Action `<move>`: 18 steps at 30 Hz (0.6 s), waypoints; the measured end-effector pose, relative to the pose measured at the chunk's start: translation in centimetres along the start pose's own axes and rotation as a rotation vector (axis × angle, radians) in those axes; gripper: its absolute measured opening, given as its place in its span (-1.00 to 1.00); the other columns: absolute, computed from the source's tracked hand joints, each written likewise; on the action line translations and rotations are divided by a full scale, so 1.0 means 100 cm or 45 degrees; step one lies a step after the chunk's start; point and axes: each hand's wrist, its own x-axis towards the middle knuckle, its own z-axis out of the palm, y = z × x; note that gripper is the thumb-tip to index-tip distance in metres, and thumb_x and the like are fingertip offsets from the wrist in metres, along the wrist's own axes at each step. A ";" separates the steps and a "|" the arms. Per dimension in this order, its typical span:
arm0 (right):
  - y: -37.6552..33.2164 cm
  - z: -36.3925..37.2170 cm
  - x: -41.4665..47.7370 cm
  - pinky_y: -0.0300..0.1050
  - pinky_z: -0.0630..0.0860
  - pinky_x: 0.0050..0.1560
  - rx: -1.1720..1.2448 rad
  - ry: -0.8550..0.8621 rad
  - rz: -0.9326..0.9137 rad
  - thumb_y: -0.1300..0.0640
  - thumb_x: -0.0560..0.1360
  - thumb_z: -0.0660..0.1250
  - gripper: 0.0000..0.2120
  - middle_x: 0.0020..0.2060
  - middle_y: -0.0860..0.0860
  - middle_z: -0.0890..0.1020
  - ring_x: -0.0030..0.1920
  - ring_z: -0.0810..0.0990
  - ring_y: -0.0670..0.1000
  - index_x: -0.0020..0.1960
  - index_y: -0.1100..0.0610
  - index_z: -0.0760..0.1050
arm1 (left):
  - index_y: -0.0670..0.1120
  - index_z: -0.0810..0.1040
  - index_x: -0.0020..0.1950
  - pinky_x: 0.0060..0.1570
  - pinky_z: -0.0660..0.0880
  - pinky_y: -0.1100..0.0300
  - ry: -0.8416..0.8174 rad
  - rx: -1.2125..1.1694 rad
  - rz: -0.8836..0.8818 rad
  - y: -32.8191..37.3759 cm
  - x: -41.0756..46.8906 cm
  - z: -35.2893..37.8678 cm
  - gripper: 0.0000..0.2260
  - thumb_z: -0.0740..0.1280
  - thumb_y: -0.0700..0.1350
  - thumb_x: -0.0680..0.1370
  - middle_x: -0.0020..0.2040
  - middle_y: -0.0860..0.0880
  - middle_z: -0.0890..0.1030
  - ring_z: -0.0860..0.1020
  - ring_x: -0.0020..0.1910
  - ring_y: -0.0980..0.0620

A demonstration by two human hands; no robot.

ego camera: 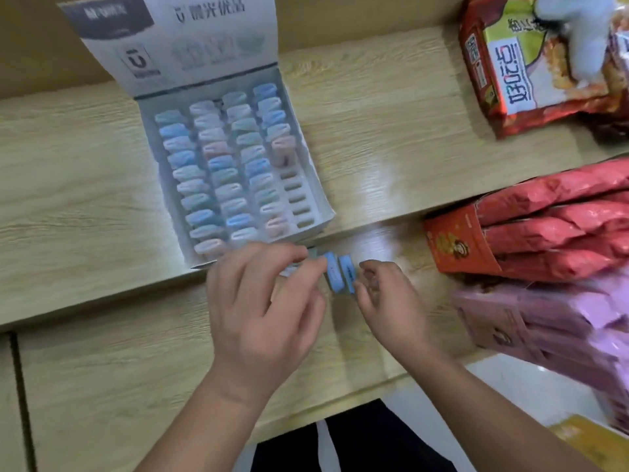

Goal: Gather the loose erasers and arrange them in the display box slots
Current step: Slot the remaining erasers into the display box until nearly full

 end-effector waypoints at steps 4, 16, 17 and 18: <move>0.003 0.016 0.000 -0.03 0.55 -0.06 -0.035 -0.067 0.069 -0.05 0.50 0.31 -0.71 0.06 -0.07 0.53 0.07 0.55 -0.01 0.21 -0.08 0.42 | -0.06 0.64 0.03 -0.11 0.49 0.01 -0.159 -0.044 0.028 0.000 -0.027 0.022 -0.87 0.31 -0.18 0.56 -0.04 -0.03 0.64 0.59 -0.11 -0.15; 0.007 0.023 0.003 -0.15 0.35 -0.29 -0.103 -0.013 0.216 -0.12 0.49 0.31 -0.73 -0.01 -0.08 0.56 -0.02 0.58 0.01 0.14 -0.05 0.44 | 0.02 0.57 -0.04 -0.25 0.46 0.15 -0.998 0.108 -1.117 0.001 -0.057 0.121 -0.71 0.29 0.23 0.53 -0.07 0.05 0.64 0.63 -0.09 -0.04; 0.007 0.022 0.004 -0.15 0.35 -0.30 -0.092 -0.025 0.221 -0.12 0.49 0.31 -0.74 -0.02 -0.09 0.56 -0.04 0.58 0.01 0.13 -0.06 0.44 | 0.01 0.57 -0.01 -0.24 0.47 0.14 -1.005 0.137 -1.115 0.003 -0.057 0.125 -0.70 0.30 0.23 0.52 -0.04 0.03 0.62 0.63 -0.09 -0.06; 0.007 0.022 0.004 -0.14 0.35 -0.30 -0.079 -0.033 0.226 -0.12 0.49 0.31 -0.75 -0.03 -0.09 0.56 -0.05 0.58 0.00 0.12 -0.07 0.44 | -0.01 0.57 0.03 -0.22 0.48 0.12 -1.013 0.165 -1.114 0.004 -0.058 0.128 -0.68 0.31 0.22 0.51 0.00 0.00 0.60 0.63 -0.07 -0.08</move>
